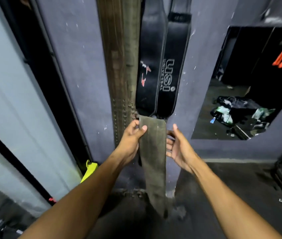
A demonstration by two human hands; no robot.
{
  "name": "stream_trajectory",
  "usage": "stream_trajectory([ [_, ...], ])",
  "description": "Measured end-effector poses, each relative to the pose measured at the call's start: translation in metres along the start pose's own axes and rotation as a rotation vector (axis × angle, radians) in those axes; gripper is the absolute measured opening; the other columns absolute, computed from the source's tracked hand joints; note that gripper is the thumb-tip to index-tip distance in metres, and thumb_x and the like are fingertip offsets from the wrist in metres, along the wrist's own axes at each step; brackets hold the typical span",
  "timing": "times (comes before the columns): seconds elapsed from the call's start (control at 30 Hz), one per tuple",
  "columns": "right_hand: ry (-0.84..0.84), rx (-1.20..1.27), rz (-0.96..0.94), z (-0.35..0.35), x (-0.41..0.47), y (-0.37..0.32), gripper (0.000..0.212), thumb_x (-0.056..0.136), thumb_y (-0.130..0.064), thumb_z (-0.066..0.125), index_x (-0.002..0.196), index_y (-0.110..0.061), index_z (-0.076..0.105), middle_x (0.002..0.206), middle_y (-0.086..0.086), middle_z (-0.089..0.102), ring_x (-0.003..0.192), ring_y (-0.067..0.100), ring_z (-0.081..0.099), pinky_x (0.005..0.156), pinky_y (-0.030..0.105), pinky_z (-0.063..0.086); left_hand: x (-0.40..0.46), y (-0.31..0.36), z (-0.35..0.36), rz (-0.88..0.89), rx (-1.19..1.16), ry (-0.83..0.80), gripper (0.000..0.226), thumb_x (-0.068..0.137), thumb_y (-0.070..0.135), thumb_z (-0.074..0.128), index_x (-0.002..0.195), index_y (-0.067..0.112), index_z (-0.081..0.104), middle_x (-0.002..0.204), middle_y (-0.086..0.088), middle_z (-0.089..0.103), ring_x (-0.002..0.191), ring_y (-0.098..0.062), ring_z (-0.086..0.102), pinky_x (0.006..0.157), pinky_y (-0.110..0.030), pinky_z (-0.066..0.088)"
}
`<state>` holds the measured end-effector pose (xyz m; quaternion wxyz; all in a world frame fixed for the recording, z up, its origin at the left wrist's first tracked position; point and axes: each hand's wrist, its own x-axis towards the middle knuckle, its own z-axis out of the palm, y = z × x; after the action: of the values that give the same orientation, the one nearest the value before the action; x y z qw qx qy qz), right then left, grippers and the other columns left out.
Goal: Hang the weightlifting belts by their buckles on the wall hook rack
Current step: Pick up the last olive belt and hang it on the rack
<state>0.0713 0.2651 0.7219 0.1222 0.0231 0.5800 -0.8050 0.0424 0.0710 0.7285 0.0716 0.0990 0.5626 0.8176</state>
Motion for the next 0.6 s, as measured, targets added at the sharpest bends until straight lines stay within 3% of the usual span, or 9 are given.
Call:
stream_trajectory([
  [0.1, 0.052, -0.035, -0.012, 0.017, 0.008, -0.055, 0.061, 0.091, -0.072, 0.059, 0.104, -0.016, 0.077, 0.092, 0.015, 0.07, 0.082, 0.027, 0.07, 0.075, 0.036, 0.056, -0.016, 0.02, 0.006, 0.043, 0.022, -0.161, 0.017, 0.1, 0.013, 0.063, 0.114, 0.021, 0.07, 0.121, -0.013, 0.075, 0.112, -0.021, 0.072, 0.098, -0.035, 0.058],
  [0.17, 0.115, -0.091, 0.013, 0.031, 0.012, -0.08, 0.051, 0.09, -0.06, 0.07, 0.104, -0.012, 0.073, 0.098, 0.022, 0.055, 0.089, 0.035, 0.054, 0.075, 0.038, 0.049, -0.023, 0.029, 0.005, 0.026, 0.043, -0.219, 0.03, 0.097, 0.014, 0.067, 0.126, 0.019, 0.066, 0.132, -0.017, 0.071, 0.123, -0.027, 0.067, 0.108, -0.042, 0.053],
  [0.23, 0.146, -0.163, 0.024, 0.042, 0.017, -0.09, 0.038, 0.093, -0.045, 0.073, 0.103, -0.008, 0.074, 0.103, 0.021, 0.054, 0.094, 0.033, 0.051, 0.078, 0.04, 0.048, -0.029, 0.037, 0.002, -0.008, 0.036, -0.206, 0.04, 0.095, 0.01, 0.066, 0.134, 0.014, 0.062, 0.138, -0.019, 0.067, 0.131, -0.032, 0.062, 0.112, -0.045, 0.049],
  [0.33, 0.135, -0.233, -0.064, 0.058, 0.018, -0.087, 0.022, 0.1, -0.023, 0.067, 0.087, -0.01, 0.079, 0.091, 0.009, 0.076, 0.074, 0.02, 0.068, 0.062, 0.025, 0.054, -0.034, 0.054, -0.003, -0.101, 0.001, -0.11, 0.041, 0.093, 0.021, 0.066, 0.133, 0.011, 0.065, 0.132, -0.017, 0.071, 0.119, -0.029, 0.07, 0.095, -0.039, 0.06],
  [0.4, 0.127, -0.244, -0.203, 0.067, 0.014, -0.083, 0.018, 0.102, -0.014, 0.064, 0.097, -0.008, 0.079, 0.09, 0.009, 0.081, 0.08, 0.02, 0.074, 0.063, 0.023, 0.057, -0.034, 0.069, -0.004, -0.163, 0.02, -0.028, 0.048, 0.097, 0.047, 0.06, 0.133, 0.016, 0.066, 0.128, -0.012, 0.074, 0.108, -0.023, 0.075, 0.082, -0.036, 0.061],
  [0.47, 0.09, -0.263, -0.344, 0.077, 0.007, -0.081, 0.017, 0.103, -0.01, 0.061, 0.112, -0.006, 0.075, 0.101, 0.013, 0.082, 0.093, 0.023, 0.076, 0.075, 0.027, 0.061, -0.028, 0.085, -0.005, -0.163, 0.036, 0.076, 0.055, 0.102, 0.058, 0.047, 0.13, 0.017, 0.069, 0.121, -0.012, 0.077, 0.104, -0.024, 0.076, 0.082, -0.042, 0.062],
  [0.6, -0.017, -0.304, -0.485, 0.096, -0.003, -0.083, 0.028, 0.103, -0.003, 0.058, 0.129, -0.014, 0.063, 0.106, 0.022, 0.079, 0.09, 0.022, 0.077, 0.081, 0.03, 0.063, -0.008, 0.128, -0.001, -0.046, -0.019, 0.222, 0.049, 0.107, 0.042, 0.045, 0.115, 0.003, 0.074, 0.102, -0.015, 0.081, 0.09, -0.025, 0.079, 0.098, -0.049, 0.058],
])
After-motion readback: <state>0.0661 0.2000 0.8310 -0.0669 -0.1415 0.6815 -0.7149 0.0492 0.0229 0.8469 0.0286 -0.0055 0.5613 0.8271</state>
